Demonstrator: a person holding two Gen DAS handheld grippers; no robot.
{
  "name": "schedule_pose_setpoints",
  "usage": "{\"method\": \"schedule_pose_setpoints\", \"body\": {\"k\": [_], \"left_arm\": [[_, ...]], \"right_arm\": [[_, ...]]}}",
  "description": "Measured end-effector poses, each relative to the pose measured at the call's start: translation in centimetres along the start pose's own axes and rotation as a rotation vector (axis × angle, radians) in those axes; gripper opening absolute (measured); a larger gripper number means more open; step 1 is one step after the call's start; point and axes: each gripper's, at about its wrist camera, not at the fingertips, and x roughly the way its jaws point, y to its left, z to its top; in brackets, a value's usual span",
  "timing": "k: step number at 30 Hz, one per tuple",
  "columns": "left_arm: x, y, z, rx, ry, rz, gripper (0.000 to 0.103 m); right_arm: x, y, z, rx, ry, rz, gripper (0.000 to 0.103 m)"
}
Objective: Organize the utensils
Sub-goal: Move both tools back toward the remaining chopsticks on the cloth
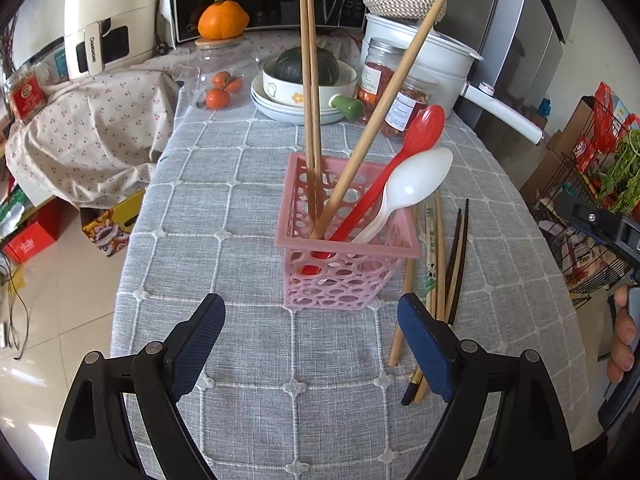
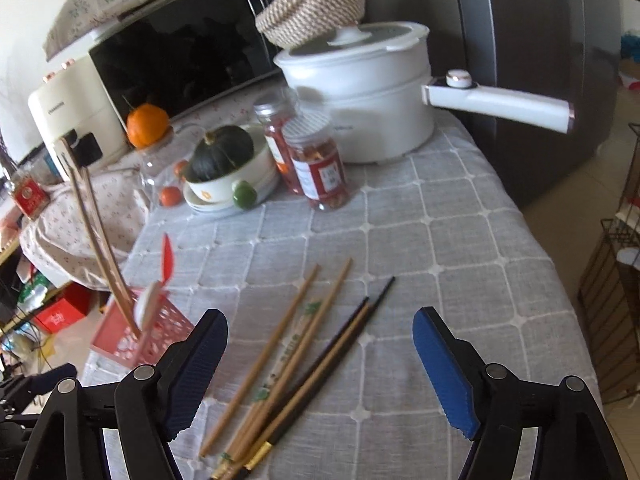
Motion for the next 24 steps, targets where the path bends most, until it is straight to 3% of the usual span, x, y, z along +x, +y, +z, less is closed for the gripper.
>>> {"method": "schedule_pose_setpoints", "body": {"k": [14,24], "left_arm": [[2.5,-1.0,-1.1,0.080,0.125,0.016,0.090],[2.4,-1.6,-1.5,0.110,0.137,-0.007,0.090]], "right_arm": [[9.8,-1.3,-2.1,-0.021,0.293,-0.170,0.081],[12.9,-3.2,-2.9,0.038,0.373,-0.222,0.081]]}}
